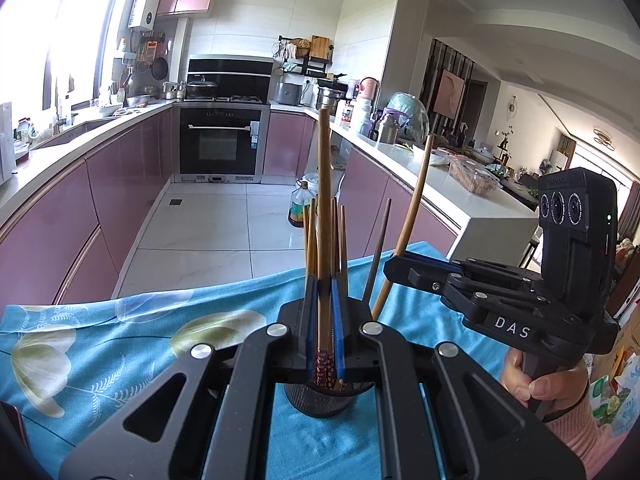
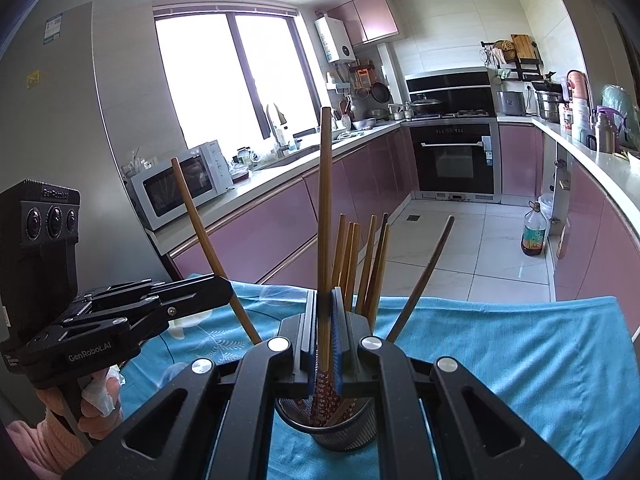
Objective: Organize utensils
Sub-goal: 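Lower the chopstick into the mesh cup with the right gripper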
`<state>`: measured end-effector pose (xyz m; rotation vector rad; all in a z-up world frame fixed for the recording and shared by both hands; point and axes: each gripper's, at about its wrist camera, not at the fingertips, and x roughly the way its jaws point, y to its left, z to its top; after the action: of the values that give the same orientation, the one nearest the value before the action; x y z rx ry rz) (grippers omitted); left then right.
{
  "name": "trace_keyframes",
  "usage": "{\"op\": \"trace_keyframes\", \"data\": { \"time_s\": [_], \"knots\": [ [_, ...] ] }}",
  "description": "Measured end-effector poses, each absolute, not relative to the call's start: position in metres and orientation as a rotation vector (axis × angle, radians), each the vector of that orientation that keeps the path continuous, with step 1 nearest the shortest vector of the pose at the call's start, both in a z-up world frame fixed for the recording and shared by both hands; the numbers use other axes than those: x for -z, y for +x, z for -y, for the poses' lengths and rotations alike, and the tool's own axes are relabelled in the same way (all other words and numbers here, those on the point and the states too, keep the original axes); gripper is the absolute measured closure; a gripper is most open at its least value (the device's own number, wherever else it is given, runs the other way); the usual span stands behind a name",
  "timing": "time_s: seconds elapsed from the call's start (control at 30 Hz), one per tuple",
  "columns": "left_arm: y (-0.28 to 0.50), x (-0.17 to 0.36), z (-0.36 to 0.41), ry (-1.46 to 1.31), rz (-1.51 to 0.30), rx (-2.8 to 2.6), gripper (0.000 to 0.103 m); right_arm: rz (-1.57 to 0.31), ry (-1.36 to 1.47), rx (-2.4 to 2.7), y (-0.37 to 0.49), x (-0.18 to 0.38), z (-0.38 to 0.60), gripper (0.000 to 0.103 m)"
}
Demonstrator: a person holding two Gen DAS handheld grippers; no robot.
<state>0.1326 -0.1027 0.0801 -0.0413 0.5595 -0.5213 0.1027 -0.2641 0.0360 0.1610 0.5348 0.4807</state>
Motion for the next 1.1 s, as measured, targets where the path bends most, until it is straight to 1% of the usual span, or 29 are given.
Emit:
{"op": "trace_keyframes", "data": {
  "time_s": [1.1],
  "knots": [
    [0.151,-0.040,0.103,-0.023,-0.640,0.523,0.096,-0.594,0.162,-0.480,0.113,-0.016,0.261,0.097]
  ]
}}
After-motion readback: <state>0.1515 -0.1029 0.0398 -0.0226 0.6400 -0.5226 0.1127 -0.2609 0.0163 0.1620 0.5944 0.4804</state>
